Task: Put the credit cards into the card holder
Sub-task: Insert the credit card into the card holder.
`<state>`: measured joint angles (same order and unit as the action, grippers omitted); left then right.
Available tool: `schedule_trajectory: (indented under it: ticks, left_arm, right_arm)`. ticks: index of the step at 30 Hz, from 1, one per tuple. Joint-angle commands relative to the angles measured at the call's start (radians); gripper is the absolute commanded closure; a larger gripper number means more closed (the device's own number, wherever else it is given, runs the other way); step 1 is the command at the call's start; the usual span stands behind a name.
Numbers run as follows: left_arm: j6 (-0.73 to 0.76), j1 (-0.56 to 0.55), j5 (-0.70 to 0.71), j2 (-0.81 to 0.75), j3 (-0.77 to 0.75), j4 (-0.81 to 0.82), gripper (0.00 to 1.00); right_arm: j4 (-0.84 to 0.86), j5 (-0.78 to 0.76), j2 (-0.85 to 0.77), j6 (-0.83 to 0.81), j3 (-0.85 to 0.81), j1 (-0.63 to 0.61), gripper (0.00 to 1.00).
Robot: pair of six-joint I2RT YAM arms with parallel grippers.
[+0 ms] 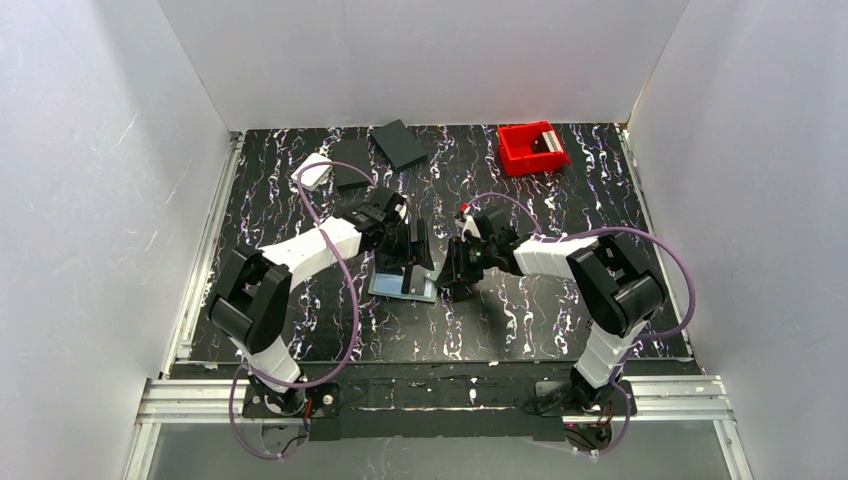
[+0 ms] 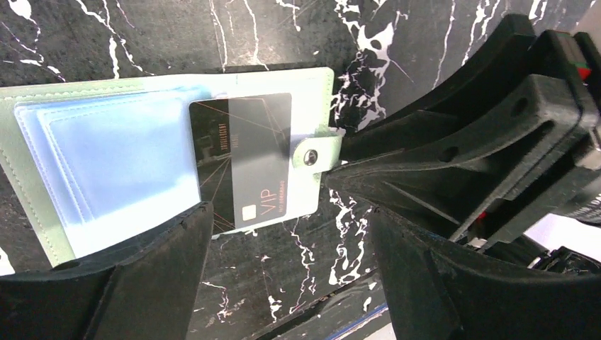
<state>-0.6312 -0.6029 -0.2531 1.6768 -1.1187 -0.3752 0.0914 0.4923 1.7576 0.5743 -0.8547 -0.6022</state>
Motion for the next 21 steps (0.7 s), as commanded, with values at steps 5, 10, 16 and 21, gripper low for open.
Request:
schedule_trajectory:
  ticks: [5,10,16,21]
  left_arm:
    - [0.018,0.002,-0.043,0.064,0.017,0.009,0.22]
    - [0.021,0.003,-0.034,0.066,0.025,0.012,0.21]
    - [0.032,0.004,0.006,0.005,0.027,-0.017,0.18]
    - [0.047,0.015,0.016,0.005,0.027,-0.035,0.16]
  right_arm:
    - [0.045,0.004,0.025,0.004,-0.016,0.004,0.69]
    - [0.047,0.008,0.033,0.004,-0.020,0.004,0.70]
    - [0.048,0.012,0.043,0.002,-0.024,0.004,0.71]
    - [0.049,0.018,0.048,0.001,-0.026,0.004,0.71]
